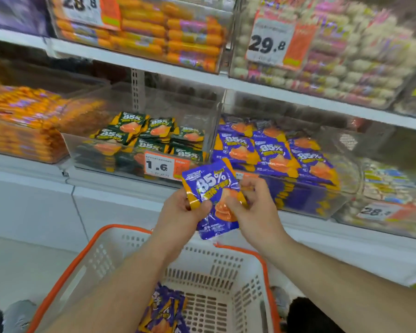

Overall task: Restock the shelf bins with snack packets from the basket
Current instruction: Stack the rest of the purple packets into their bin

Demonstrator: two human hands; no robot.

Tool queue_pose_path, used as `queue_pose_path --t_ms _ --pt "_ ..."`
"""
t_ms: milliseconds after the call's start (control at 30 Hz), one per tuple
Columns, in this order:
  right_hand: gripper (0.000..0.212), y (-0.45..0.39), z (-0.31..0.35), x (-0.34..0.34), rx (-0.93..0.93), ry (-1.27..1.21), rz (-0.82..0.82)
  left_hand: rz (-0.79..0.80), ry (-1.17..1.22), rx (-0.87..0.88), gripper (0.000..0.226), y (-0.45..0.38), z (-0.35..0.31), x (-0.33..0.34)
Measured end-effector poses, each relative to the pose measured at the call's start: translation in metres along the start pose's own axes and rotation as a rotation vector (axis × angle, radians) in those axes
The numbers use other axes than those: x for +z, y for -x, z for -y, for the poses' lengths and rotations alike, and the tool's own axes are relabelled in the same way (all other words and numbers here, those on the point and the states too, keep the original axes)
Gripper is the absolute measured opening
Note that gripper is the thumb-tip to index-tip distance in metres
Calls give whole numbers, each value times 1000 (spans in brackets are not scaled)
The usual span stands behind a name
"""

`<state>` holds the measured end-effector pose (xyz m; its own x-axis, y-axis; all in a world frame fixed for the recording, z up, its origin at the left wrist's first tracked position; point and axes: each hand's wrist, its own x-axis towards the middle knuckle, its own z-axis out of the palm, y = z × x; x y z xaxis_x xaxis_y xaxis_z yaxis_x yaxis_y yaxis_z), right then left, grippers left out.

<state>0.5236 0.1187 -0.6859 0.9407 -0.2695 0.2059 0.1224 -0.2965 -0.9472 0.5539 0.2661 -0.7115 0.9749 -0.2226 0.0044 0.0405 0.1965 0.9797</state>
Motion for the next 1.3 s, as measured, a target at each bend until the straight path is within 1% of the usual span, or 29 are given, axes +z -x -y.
queue_pose_path --t_ms 100,200,267,300,333,400,433,500,600,667,700,767,800,867,900,933,967,1000,1067,1200,1300 --pt "34 -2 17 -17 -15 -19 -53 14 -2 58 23 -11 -22 18" --pt "41 -10 27 -34 -21 -48 -111 49 -47 79 20 -25 -39 39" --pt "43 -19 29 -45 -10 -64 -151 9 -134 114 15 -39 -46 55" --pt "44 -24 29 -52 2 -67 -179 -41 -203 152 17 -47 -49 63" --pt "43 -31 29 -60 7 -67 -212 -116 -301 215 21 -55 -52 70" --pt "42 -48 30 -80 13 -63 -293 -271 -565 428 35 -70 -61 83" --pt "43 -57 31 -91 23 -65 -338 -305 -705 535 43 -76 -65 88" --pt "45 -81 31 -114 60 -73 -412 -282 -971 660 53 -87 -70 98" --pt "43 -118 32 -144 164 -38 -478 -220 -1275 727 57 -106 -68 107" --pt "42 -139 32 -156 177 -23 -506 -221 -1433 712 61 -116 -63 107" --pt "35 -149 33 -161 168 -10 -524 -232 -1480 692 63 -121 -59 105" --pt "17 -167 32 -167 177 89 -530 -251 -1538 652 67 -127 -50 102" --pt "15 -177 31 -170 189 146 -528 -256 -1566 641 68 -128 -46 101" --pt "26 -197 22 -173 230 211 -479 -263 -1574 620 67 -129 -42 101" --pt "27 -205 17 -174 257 244 -446 -268 -1557 612 67 -129 -42 102" --pt "23 -210 13 -175 283 297 -421 -273 -1541 602 67 -128 -42 102" --pt "18 -215 8 -177 298 380 -397 -277 -1532 598 68 -129 -42 102" --pt "18 -220 3 -177 300 462 -368 -282 -1531 595 69 -129 -42 101" --pt "27 -225 -2 -177 286 639 -314 -296 -1537 593 70 -131 -40 101" --pt "29 -232 -11 -174 302 958 -191 -322 -1548 598 72 -132 -38 100" --pt "40 -235 -13 -173 327 1140 -160 -321 -1545 603 73 -133 -37 100"
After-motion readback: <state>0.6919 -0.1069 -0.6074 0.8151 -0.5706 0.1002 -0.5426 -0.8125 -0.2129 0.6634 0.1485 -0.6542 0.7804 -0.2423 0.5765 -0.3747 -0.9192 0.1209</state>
